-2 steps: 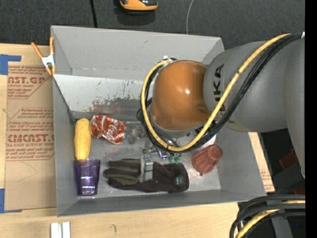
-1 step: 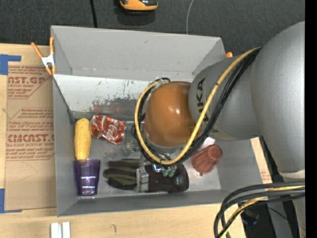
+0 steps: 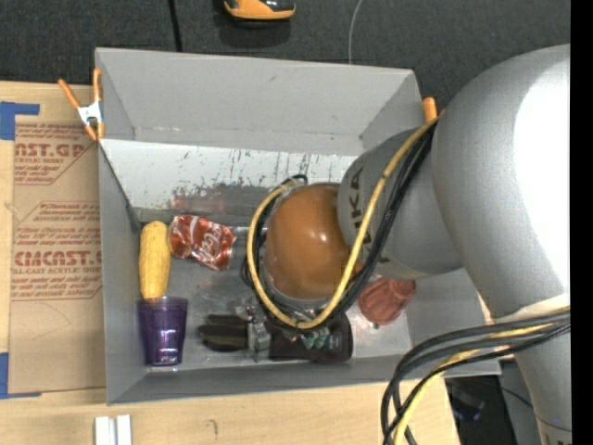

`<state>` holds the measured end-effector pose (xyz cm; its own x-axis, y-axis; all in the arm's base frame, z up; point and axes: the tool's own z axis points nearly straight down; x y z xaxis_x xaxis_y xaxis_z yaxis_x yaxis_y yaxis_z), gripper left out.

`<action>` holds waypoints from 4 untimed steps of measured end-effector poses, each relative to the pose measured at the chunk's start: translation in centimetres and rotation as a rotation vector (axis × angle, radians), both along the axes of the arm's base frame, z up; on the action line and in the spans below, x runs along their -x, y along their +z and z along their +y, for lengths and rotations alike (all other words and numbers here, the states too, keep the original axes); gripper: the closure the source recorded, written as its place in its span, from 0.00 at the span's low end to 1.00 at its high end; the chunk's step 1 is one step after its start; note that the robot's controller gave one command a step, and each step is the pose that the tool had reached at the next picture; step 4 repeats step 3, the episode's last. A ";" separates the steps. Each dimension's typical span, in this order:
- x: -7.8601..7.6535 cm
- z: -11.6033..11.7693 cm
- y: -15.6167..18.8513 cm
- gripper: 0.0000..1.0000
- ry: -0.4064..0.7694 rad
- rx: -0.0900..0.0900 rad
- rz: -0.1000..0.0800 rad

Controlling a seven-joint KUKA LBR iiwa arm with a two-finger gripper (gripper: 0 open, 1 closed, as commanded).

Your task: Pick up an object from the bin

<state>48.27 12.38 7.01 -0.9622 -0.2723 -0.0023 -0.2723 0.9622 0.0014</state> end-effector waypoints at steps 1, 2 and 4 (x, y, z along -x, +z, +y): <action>0.0 0.0 0.0 1.00 0.000 0.000 0.000; -2.4 0.0 18.8 1.00 -0.005 0.000 -0.008; -2.4 0.0 18.6 1.00 -0.005 0.000 -0.004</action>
Offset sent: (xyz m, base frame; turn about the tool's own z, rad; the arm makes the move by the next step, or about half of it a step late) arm 0.0224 -0.0014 0.1853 0.0055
